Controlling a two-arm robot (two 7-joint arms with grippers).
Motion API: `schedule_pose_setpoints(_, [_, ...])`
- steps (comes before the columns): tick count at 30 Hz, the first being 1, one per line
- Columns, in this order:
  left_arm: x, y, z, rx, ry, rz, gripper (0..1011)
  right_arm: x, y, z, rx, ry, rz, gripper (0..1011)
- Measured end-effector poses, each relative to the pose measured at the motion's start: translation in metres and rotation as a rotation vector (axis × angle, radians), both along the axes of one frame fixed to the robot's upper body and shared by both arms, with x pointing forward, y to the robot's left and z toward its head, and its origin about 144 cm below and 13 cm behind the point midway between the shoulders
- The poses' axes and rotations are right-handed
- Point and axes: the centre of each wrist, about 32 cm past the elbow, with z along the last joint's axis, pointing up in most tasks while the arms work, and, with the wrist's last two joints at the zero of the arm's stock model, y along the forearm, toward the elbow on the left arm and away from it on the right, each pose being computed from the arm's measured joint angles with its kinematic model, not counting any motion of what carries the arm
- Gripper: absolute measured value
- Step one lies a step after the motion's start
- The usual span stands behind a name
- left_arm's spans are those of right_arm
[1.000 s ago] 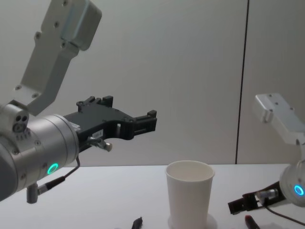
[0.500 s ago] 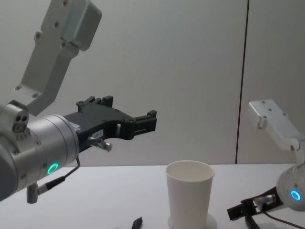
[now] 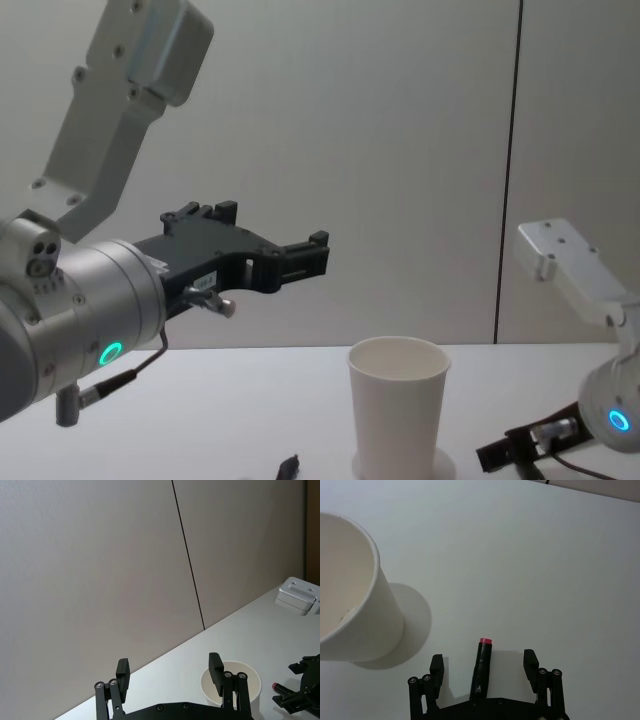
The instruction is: Place the pen into the pen holder.
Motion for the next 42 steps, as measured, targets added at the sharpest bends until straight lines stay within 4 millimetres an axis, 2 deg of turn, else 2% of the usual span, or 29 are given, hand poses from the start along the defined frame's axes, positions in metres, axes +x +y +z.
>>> schedule_pose_setpoints(7, [0.0,0.0,0.0,0.0,0.0,0.0,1004,0.001,0.0,-0.003,-0.002,0.007,-0.003,996])
schedule_pose_setpoints(14, [0.0,0.0,0.0,0.0,0.0,0.0,1004,0.001,-0.001,-0.006,-0.001,0.016,-0.007,841])
schedule_pose_setpoints(17, [0.0,0.0,0.0,0.0,0.0,0.0,1004,0.001,-0.001,-0.008,0.001,0.022,-0.011,714])
schedule_pose_setpoints(24, [0.0,0.0,0.0,0.0,0.0,0.0,1004,0.002,-0.002,-0.013,0.003,0.033,-0.017,534])
schedule_pose_setpoints(27, [0.0,0.0,0.0,0.0,0.0,0.0,1004,0.002,-0.002,-0.014,0.006,0.037,-0.018,416])
schedule_pose_setpoints(28, [0.0,0.0,0.0,0.0,0.0,0.0,1004,0.002,-0.002,-0.014,0.006,0.038,-0.019,416])
schedule_pose_setpoints(32, [0.0,0.0,0.0,0.0,0.0,0.0,1004,0.003,-0.002,-0.016,0.011,0.042,-0.021,248])
schedule_pose_setpoints(34, [0.0,0.0,0.0,0.0,0.0,0.0,1004,0.003,-0.002,-0.017,0.014,0.044,-0.022,195])
schedule_pose_setpoints(42, [0.0,0.0,0.0,0.0,0.0,0.0,1004,0.003,-0.004,-0.019,0.025,0.04,-0.025,185])
